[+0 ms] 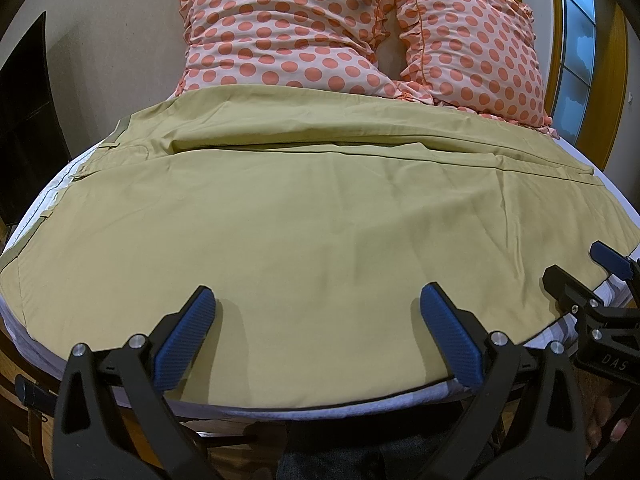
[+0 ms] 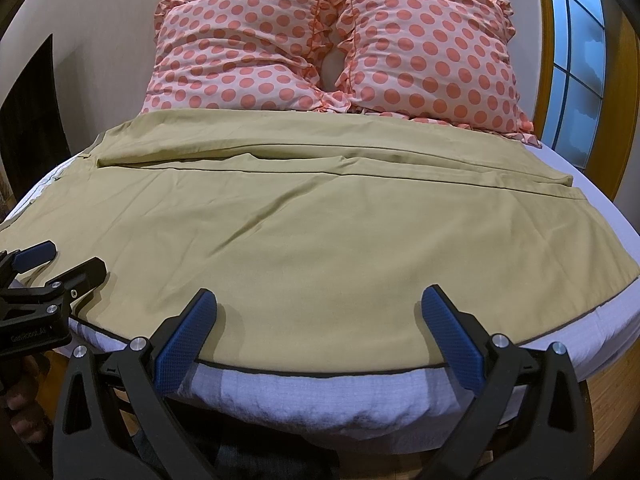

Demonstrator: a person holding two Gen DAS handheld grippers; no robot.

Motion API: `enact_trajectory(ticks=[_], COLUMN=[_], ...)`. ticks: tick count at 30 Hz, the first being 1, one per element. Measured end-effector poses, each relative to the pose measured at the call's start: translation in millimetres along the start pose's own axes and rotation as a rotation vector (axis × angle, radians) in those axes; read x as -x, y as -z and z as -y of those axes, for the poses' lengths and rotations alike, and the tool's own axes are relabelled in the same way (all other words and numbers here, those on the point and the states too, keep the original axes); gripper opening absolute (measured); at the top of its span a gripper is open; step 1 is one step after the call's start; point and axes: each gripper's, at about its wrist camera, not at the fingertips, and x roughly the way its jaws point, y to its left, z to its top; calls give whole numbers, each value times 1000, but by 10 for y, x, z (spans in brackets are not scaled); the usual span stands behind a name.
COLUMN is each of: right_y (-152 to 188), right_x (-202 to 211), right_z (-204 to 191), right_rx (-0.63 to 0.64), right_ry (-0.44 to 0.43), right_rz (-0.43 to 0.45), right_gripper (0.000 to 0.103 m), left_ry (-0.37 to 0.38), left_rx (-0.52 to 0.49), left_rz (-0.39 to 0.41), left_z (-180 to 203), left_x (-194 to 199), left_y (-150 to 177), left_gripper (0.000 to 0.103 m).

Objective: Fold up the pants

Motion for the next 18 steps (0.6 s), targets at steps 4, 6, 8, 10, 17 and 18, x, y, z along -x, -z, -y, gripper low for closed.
enact_trajectory(ticks=[4, 6, 8, 10, 17, 18], right_y=[11, 14, -12, -22, -8, -8], right_x=[-5, -7, 17, 22, 15, 15], right_z=[-5, -4, 15, 29, 17, 17], right_rx=[0, -1, -3, -3, -2, -3], right_ry=[0, 1, 2, 2, 2, 2], right_rz=[1, 2, 2, 2, 4, 4], right_gripper=[102, 102, 102, 102, 102, 102], left_ry=[0, 0, 0, 0, 0, 0], left_rx=[0, 0, 0, 0, 0, 0], left_rz=[0, 0, 1, 1, 1, 1], left_z=[0, 0, 0, 0, 0, 0], left_x=[0, 0, 0, 0, 1, 1], left_y=[0, 0, 0, 0, 0, 0], left_gripper=[101, 101, 101, 101, 101, 101])
